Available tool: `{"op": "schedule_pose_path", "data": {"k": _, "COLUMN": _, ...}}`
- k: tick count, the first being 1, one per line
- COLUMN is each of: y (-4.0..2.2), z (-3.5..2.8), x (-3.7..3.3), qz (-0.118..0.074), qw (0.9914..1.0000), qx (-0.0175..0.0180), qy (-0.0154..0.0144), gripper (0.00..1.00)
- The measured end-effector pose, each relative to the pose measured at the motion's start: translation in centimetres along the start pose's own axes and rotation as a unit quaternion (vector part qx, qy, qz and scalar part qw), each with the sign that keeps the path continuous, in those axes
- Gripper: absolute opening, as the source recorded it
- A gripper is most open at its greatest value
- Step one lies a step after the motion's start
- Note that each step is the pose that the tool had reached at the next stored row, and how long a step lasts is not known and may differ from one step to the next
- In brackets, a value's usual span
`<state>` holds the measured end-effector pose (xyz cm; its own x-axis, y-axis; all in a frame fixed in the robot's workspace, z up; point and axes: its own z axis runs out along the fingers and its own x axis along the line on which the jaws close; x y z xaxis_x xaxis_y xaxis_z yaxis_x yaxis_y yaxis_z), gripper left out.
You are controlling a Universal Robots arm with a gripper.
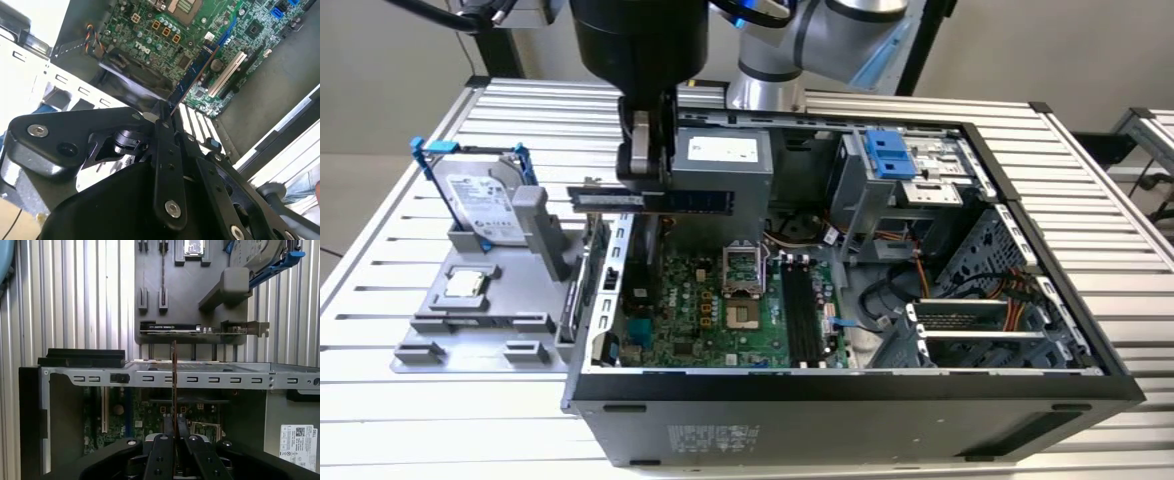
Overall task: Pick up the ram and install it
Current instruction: 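Pick up the ram and move it above insertion slot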
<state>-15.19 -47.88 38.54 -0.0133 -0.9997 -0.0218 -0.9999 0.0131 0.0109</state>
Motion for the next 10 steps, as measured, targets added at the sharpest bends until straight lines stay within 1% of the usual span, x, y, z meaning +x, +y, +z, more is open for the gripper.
{"op": "schedule_pose_path", "data": {"k": 10, "y": -0.65, "z": 0.02, "x": -0.12, "qz": 0.000, "qw": 1.00000, "qx": 0.0000, "qy": 0.0001, "gripper": 0.00}}
